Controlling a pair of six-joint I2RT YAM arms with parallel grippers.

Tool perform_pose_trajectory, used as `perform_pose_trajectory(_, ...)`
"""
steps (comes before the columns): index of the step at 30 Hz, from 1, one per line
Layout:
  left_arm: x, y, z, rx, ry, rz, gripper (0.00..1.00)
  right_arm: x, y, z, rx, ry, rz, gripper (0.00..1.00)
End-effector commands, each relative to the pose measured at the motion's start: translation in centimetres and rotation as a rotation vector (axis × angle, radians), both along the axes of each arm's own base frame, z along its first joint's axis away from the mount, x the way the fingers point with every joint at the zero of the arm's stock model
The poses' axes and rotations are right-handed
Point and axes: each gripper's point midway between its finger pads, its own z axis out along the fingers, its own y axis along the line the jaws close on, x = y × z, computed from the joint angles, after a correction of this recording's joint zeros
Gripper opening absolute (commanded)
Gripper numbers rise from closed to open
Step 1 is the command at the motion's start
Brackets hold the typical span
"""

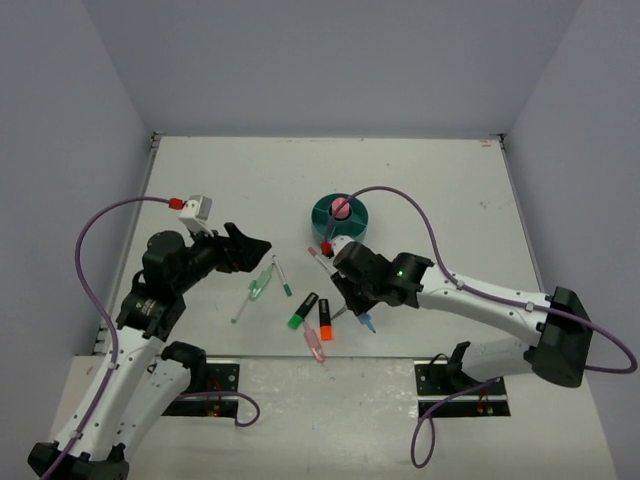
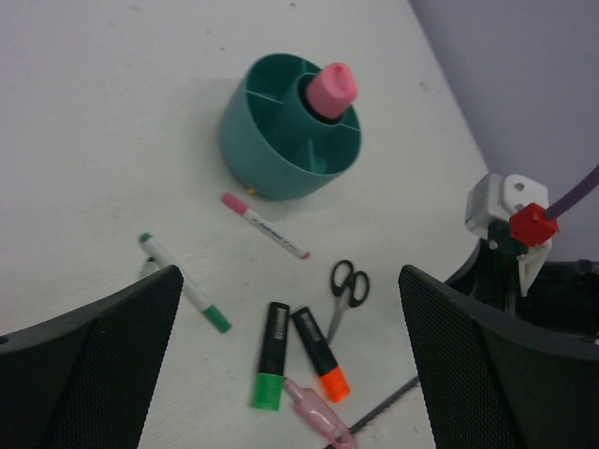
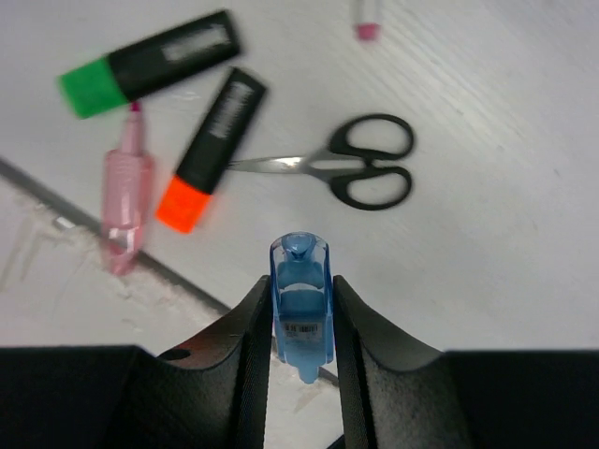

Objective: Sort the stationery into containers
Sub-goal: Close the pen cap on the pen.

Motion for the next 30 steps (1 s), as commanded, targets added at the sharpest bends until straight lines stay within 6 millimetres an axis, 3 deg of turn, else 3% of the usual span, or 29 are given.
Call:
perform_pose_trajectory(1, -2.7, -5.0, 2.0, -0.246, -0.011, -0.259, 1.0, -0.9, 4.8, 4.6, 0.121, -0.175, 0.193, 0.0)
perform_pose_trajectory(9, -5.2, -9.6, 1.1, -0.318, 0.074, -0.376, 0.99, -1.0, 8.9, 6.8, 0.197, -0.291, 0.275, 0.0)
perform_pose_trajectory(15, -6.2, -12.4, -1.2, -0.338, 0.147, -0.438, 0.85, -0.4, 10.0, 9.3, 0.26, -0.346, 0.28, 0.0)
perform_pose_trajectory(20, -6.7, -14.3, -2.7, -0.312, 0.195, -0.465, 0.77, 0.3, 9.8, 11.3, 0.296, -0.406, 0.248, 0.0)
perform_pose_trajectory(23, -6.2, -14.2, -3.4, -0.291, 0.205, -0.429, 0.78, 0.3, 9.3, 12.0, 0.335, -0.427, 0.225, 0.0)
perform_pose_trajectory(26, -5.5, -13.2, -3.3, -0.275, 0.193, -0.357, 0.95, 0.1, 8.6, 12.1, 0.347, -0.429, 0.21, 0.0)
perform_pose_trajectory(27, -5.3, -12.8, -2.9, -0.278, 0.178, -0.335, 0.99, 0.2, 8.3, 11.9, 0.343, -0.428, 0.204, 0.0)
perform_pose_trajectory(30, -5.0, -11.8, -1.4, -0.29, 0.126, -0.284, 1.0, 0.2, 7.8, 11.2, 0.326, -0.422, 0.188, 0.0)
